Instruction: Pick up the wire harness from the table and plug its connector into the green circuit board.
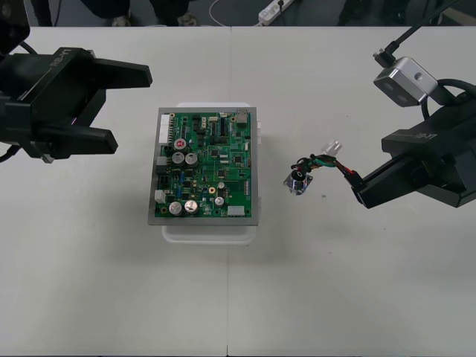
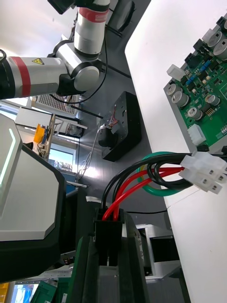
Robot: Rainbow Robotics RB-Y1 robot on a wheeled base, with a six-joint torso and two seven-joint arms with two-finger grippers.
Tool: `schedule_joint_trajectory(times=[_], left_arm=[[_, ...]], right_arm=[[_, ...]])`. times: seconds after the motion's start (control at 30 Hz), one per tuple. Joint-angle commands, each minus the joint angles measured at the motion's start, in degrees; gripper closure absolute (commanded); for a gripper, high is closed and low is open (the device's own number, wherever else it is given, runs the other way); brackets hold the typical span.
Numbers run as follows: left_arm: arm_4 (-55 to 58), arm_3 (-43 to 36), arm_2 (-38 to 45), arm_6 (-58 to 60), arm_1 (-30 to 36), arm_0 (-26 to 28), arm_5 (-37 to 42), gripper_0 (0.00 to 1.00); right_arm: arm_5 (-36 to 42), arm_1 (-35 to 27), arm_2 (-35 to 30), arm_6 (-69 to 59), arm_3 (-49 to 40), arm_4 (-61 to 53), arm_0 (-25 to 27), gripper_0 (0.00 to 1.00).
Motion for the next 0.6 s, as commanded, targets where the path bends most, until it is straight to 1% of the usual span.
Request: schedule_joint_trajectory(times=[0.03, 0.23, 0.6], left_arm=[[1.7, -2.0, 1.4, -3.5, -0.9, 2.8, -1.8, 0.00], [2.2, -2.3, 1.8, -4.8, -2.3, 4.0, -1.8, 0.00], [2.3, -2.3, 2.7, -6.9, -4.5, 4.2, -1.8, 0.00]], right_arm=[[0.1, -1.6, -0.1, -0.7, 1.4, -2.9, 0.1, 1.00], [0.1, -1.5, 0.5, -0.7, 2.3, -4.5, 0.2, 1.00], [0.1, -1.6, 2.1, -0.7, 2.3, -7.5, 0.1, 1.00]])
